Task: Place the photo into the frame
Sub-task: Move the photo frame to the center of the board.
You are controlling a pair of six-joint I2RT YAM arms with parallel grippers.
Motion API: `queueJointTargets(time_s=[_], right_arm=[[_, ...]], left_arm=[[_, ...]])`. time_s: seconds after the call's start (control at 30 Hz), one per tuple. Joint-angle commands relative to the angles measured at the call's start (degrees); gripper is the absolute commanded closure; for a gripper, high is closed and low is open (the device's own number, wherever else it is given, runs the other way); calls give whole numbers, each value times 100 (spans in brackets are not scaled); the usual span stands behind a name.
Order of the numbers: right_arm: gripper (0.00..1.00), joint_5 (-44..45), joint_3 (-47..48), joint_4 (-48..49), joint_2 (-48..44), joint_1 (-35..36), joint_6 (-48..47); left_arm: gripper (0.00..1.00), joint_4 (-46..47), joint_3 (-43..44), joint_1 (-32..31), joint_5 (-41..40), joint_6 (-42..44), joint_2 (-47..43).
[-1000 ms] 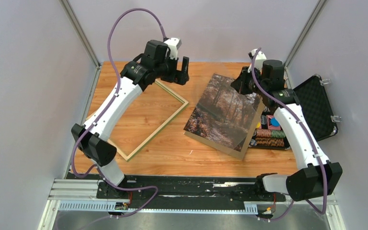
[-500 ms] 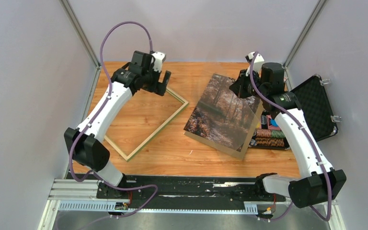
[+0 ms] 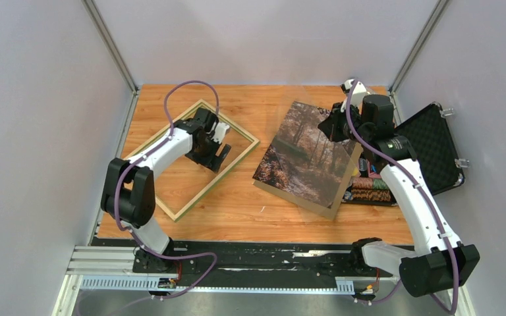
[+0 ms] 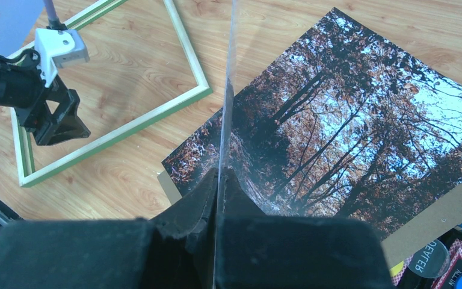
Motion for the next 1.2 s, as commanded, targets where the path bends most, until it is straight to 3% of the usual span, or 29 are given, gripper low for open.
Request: queueJointTargets(time_s=[0.0, 0.53, 1.17], right_arm=[[100, 78, -94, 218, -169, 13, -62], [100, 97, -184, 223, -188, -179, -45], [100, 9, -66, 216, -47, -560, 26]], left_arm=[[14, 481, -143, -283, 117, -7, 164], [32, 931, -23, -588, -187, -368, 1073], [77, 723, 803, -597, 988, -1501, 1959]])
